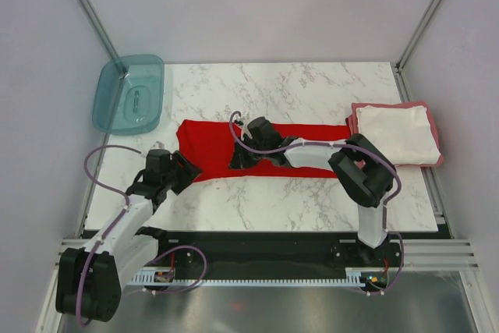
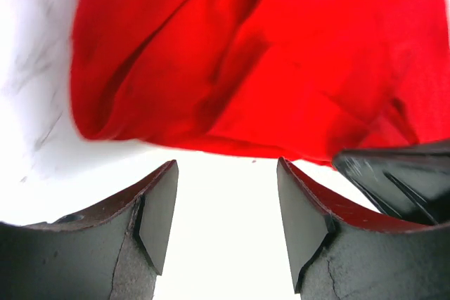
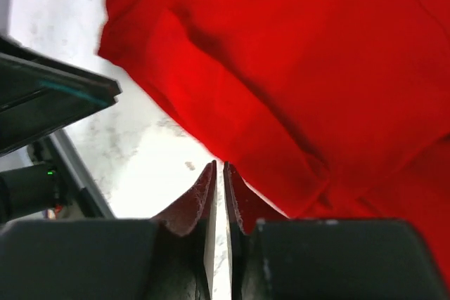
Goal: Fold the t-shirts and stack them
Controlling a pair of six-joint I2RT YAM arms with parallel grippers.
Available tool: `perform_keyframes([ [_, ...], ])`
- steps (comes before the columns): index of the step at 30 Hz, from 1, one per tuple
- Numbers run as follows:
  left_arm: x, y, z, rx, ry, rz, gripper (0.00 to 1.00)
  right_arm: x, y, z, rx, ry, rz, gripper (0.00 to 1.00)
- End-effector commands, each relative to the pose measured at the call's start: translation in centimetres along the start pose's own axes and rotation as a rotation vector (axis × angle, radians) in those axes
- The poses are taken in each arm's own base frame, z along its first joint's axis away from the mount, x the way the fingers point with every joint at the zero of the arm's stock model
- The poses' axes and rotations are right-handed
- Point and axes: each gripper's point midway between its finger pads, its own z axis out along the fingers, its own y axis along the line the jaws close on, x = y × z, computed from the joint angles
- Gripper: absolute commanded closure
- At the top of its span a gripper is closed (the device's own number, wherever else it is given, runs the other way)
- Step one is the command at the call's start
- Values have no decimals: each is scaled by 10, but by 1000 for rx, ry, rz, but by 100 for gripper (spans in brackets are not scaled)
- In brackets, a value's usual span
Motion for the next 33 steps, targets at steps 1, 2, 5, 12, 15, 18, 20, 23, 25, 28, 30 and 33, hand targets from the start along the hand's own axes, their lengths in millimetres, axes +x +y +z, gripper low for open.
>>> perform_keyframes([
  [1, 8, 1, 6, 11, 13, -127, 34, -1, -3, 20, -30, 11, 28, 86],
  [2, 6, 2, 7, 6, -4, -136, 34, -3, -8, 23, -4, 3, 30, 86],
  [5, 1, 10, 11, -24, -42, -139, 33, 4, -13, 28, 13, 29, 47, 87],
  [12, -6, 27, 24, -95, -89, -153, 30, -12, 10, 0, -26, -35, -3, 59],
  [15, -11, 30, 30, -101, -122, -177, 31, -14, 14, -10, -32, -52, -15, 54],
  [18, -18, 36, 38, -116, -168, -212, 36, -19, 22, -23, -40, -84, -29, 53],
  [20, -20, 42, 43, -136, -177, -239, 38, -26, 23, -37, -30, -118, -35, 51],
  [23, -36, 35, 50, -122, -211, -256, 56, -35, 14, -58, 24, -177, -21, 47],
  [25, -39, 38, 59, -148, -194, -270, 64, -42, -12, -72, 149, -232, 8, 45],
  [28, -52, 23, 77, -131, -174, -261, 72, -40, -44, -103, 357, -258, 24, 42],
  [30, -65, 8, 89, -105, -170, -260, 76, -33, -70, -128, 536, -255, 10, 36],
  [33, -71, -15, 114, -43, -117, -258, 83, -19, -101, -155, 725, -258, 9, 29],
])
